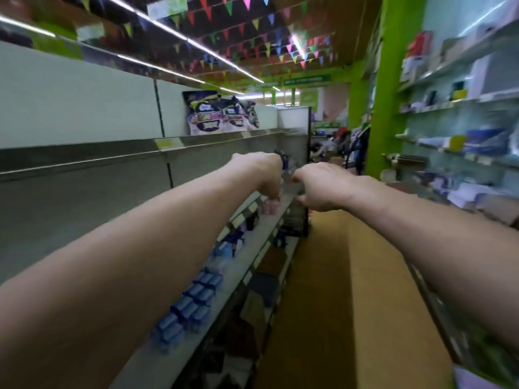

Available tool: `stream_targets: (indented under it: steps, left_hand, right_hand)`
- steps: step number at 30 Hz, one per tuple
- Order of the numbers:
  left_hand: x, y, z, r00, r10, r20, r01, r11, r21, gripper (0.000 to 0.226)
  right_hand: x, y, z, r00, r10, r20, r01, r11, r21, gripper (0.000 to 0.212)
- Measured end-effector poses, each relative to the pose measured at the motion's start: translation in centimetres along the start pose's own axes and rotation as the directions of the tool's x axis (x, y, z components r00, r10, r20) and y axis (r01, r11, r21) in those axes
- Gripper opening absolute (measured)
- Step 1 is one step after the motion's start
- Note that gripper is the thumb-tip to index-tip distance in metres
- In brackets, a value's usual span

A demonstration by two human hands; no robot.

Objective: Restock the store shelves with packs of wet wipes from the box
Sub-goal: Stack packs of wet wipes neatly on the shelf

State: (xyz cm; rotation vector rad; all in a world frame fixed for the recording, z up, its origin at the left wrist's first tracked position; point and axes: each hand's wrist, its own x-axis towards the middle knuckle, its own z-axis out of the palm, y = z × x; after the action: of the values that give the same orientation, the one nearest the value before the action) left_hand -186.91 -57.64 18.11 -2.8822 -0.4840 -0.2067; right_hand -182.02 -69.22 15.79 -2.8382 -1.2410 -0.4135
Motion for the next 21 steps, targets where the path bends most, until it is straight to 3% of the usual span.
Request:
stream_targets:
  steps: [3,10,16,21]
  left_hand:
    - [1.2,7.0,1.2,0.993,0.113,0.038,-0.111,0.992,-0.053,0.038]
    - [4.1,23.4,4.9,0.952,0.288,0.106,-0.284,0.958,-0.051,0.054]
    - [4.3,35.5,7.1,0.901,0.411,0.143,-0.404,0.912,-0.076,0.058]
    - [4.5,43.5,8.8,0.855,0.489,0.176,-0.479,0.873,-0.095,0.057]
  right_hand:
    - [-3.1,5.6,1.9,0.993,0.118,0.025,-0.118,0.993,-0.017,0.035]
    - [-11.2,19.0,5.6,0.936,0.336,0.108,-0.333,0.942,-0.04,0.047]
    - [-16.8,28.1,8.7,0.879,0.436,0.195,-0.436,0.899,-0.043,0.026]
    - [-20.6,33.7,11.9,0.825,0.508,0.248,-0.522,0.853,-0.012,0.03]
